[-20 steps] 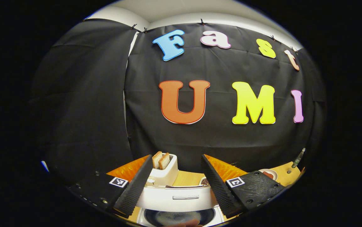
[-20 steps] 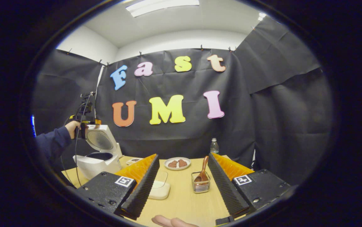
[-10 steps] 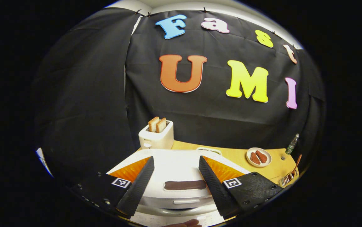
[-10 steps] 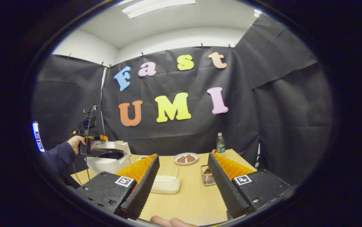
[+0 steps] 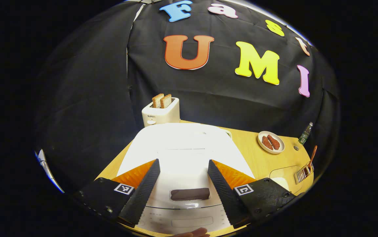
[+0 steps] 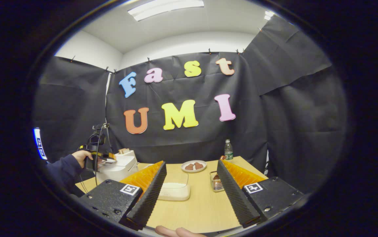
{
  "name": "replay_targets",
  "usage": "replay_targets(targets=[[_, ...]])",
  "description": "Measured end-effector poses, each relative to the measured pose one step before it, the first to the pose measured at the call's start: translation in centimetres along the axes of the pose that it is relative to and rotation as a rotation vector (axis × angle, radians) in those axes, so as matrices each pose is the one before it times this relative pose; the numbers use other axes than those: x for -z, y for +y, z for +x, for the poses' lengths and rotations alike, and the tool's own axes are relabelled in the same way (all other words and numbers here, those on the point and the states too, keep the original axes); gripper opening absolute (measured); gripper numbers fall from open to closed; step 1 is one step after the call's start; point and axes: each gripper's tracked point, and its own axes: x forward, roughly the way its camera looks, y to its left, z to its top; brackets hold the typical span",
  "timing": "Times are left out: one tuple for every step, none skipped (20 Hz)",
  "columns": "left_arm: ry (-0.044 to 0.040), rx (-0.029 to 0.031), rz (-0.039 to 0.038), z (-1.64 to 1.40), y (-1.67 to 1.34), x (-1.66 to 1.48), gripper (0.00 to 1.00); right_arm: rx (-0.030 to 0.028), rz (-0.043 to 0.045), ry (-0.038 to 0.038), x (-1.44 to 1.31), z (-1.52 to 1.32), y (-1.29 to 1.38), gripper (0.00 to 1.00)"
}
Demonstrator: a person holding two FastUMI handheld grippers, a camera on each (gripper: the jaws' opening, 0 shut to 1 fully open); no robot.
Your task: Close the left gripper, press the button to open the rice cooker; take a wooden spoon from the chopstick holder with the right hand, scoop a spoonful of rice and pour it into the rice cooker, then put the wooden spoon back into the chopstick holder.
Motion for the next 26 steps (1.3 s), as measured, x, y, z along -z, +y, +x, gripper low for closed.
replay_targets(targets=[[-0.00561, -0.01005, 0.0365, -0.09, -0.478, -0.098, 0.95, -0.01516, -0.00848, 0.00808, 0.346, 0.096, 0.418, 0.94], [-0.00611, -0.00249, 0.01647, 0.043, -0.031, -0.114, 0.95, -0.00941, -0.00888, 0.00684, 0.273, 0.151, 0.202, 0.94], [-0.00862, -0.00308, -0.00961, 0.195, 0.026, -0.002, 0.96, -0.00476, -0.00428, 0.00333, 0.208, 0.162, 0.168, 1.0], [-0.01878, -0.00415, -0.01584, 0.318, -0.055, -0.24, 0.96, -0.00419, -0.00263, 0.0015, 0.211, 0.139, 0.102, 1.0], [-0.02135, -0.00839, -0.00393, 0.523, 0.13, -0.091, 0.97, -0.0018, -0.00279, -0.00342, 0.038, 0.017, 0.11, 1.0], [-0.02253, -0.00643, 0.004, 0.381, -0.004, 0.039, 0.97, 0.00488, -0.00423, -0.0021, 0.044, 0.109, -0.054, 0.94], [0.00034, -0.00497, -0.00306, 0.113, -0.024, -0.078, 0.97, 0.0051, -0.00351, -0.00074, 0.045, 0.013, -0.123, 0.94], [0.00779, -0.00258, -0.00911, 0.063, -0.012, 0.245, 0.98, 0.00487, -0.00119, 0.00058, 0.092, 0.033, -0.105, 1.0], [0.00651, 0.0013, -0.00282, -0.128, 0.029, 0.192, 0.97, 0.00206, 0.00111, 0.002, -0.029, 0.03, -0.11, 1.0], [0.00116, 0.00251, -0.00099, -0.038, -0.001, -0.031, 0.98, 0.00483, 0.00048, 0.00147, 0.124, -0.07, -0.045, 1.0], [0.00761, -0.00038, 0.00287, -0.082, -0.002, 0.108, 0.98, 0.00525, -0.00047, -0.00093, -0.094, -0.019, -0.134, 1.0], [0.00067, -0.00034, 0.00126, -0.198, -0.013, 0.078, 0.98, 0.00101, -0.00183, -0.00295, -0.078, -0.043, 0.04, 1.0], [0.01135, -0.00279, -0.00507, -0.167, 0.057, 0.299, 0.98, -0.00222, -0.00243, -0.00389, -0.123, -0.11, 0.078, 1.0], [0.00259, -0.00029, 0.00252, -0.281, -0.089, 0.069, 0.98, -0.00477, -0.00346, -0.00192, 0.043, -0.176, 0.193, 1.0], [0.00407, -0.00183, -0.0074, -0.154, 0.119, 0.098, 0.98, -0.00388, -0.00121, -0.00227, -0.11, -0.072, 0.09, 1.0], [-0.00458, 0.00041, -0.01462, -0.239, -0.097, 0.154, 0.97, -0.00116, -0.00157, 0.00002, 0.027, -0.073, 0.037, 1.0], [-0.02042, 0.00204, 0.00554, -0.121, -0.108, 0.065, 0.97, -0.00095, -0.00202, 0.00048, -0.042, -0.048, -0.016, 1.0], [-0.01039, 0.00164, 0.00525, -0.178, 0.024, 0.238, 0.97, -0.00103, -0.00104, -0.0014, -0.004, -0.106, -0.001, 1.0], [-0.01673, 0.002, -0.00287, -0.557, 0.008, -0.048, 0.97, -0.00057, -0.0026, -0.00023, -0.028, -0.103, -0.046, 1.0], [-0.00801, -0.00162, -0.00502, -0.488, -0.017, 0.092, 0.97, 0.00043, -0.00259, -0.00277, 0.026, -0.177, -0.082, 1.0], [-0.02014, 0.00312, 0.005, -0.394, -0.019, 0.037, 0.97, 0.00334, -0.00159, -0.00237, -0.131, -0.025, -0.138, 1.0], [-0.01397, 0.00217, 0.0085, -0.413, -0.06, -0.04, 0.95, 0.00488, 0.00265, -0.0029, -0.002, 0.085, -0.112, 1.0], [-0.02736, 0.00803, -0.00068, -0.33, -0.064, -0.147, 0.95, 0.00412, 0.00476, -0.00156, 0.0, 0.138, -0.107, 1.0], [-0.0052, 0.00554, -0.01482, -0.163, -0.03, 0.009, 0.95, 0.0025, 0.00301, 0.0046, 0.207, 0.137, 0.01, 1.0], [-0.01769, 0.00995, -0.02274, -0.041, -0.026, -0.245, 0.95, -0.00119, 0.00362, 0.00843, 0.237, 0.123, 0.048, 1.0], [0.00282, 0.00723, -0.02198, -0.13, -0.019, -0.054, 0.95, -0.0031, 0.00477, 0.00865, 0.29, 0.136, 0.129, 1.0]])
